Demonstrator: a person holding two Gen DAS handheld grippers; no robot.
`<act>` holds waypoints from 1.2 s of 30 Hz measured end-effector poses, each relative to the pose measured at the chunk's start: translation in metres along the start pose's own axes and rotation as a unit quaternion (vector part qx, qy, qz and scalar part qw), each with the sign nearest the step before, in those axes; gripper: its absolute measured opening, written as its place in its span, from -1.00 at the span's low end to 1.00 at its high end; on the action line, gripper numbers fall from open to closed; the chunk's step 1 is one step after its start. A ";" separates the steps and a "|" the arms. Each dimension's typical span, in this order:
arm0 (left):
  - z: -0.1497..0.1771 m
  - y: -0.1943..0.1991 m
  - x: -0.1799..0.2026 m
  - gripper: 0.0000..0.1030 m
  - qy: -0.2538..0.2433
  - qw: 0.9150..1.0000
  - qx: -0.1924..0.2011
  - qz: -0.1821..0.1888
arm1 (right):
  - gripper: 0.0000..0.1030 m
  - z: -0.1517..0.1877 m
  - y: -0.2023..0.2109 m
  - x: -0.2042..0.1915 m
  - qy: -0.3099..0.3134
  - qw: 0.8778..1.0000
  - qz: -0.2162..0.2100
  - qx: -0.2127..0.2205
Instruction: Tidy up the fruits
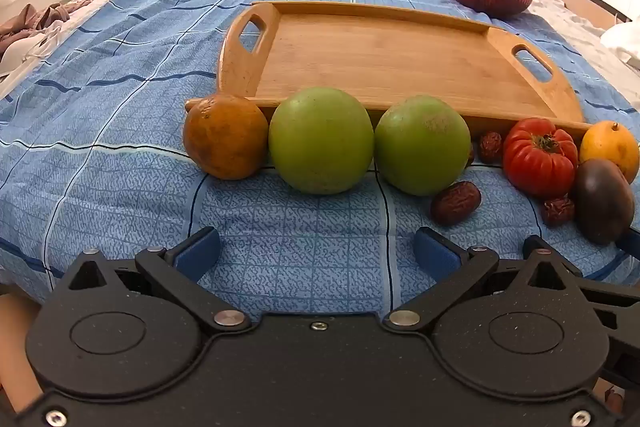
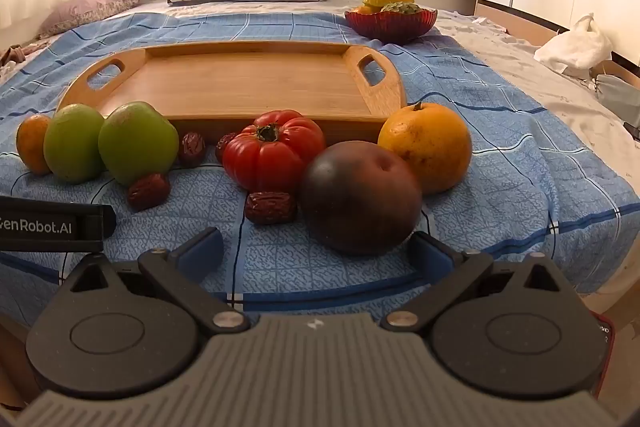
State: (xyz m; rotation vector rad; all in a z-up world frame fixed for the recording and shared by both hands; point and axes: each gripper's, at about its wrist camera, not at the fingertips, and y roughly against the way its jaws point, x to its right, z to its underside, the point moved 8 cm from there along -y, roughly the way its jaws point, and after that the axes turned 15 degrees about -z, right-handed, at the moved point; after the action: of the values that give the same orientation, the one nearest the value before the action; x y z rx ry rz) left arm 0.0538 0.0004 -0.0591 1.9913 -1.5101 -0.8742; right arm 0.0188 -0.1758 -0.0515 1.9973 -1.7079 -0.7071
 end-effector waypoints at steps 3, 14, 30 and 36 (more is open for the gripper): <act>0.000 0.000 0.001 1.00 0.000 1.000 0.000 0.000 | 1.00 0.000 0.000 -0.001 0.000 1.000 0.001 0.000; 0.001 -0.002 0.001 1.00 0.002 1.000 0.001 0.002 | 1.00 0.001 -0.001 0.000 0.004 1.000 0.004 0.002; 0.002 -0.003 0.001 1.00 0.000 1.000 0.000 0.002 | 1.00 0.001 0.001 -0.001 0.003 1.000 0.005 0.001; 0.002 -0.003 0.001 1.00 0.000 1.000 0.000 0.002 | 1.00 0.001 0.001 -0.001 0.004 1.000 0.005 0.001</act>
State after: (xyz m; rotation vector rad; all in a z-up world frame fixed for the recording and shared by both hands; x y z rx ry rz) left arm 0.0549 0.0002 -0.0626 1.9883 -1.5142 -0.8723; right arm 0.0174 -0.1745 -0.0520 1.9891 -1.7150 -0.6935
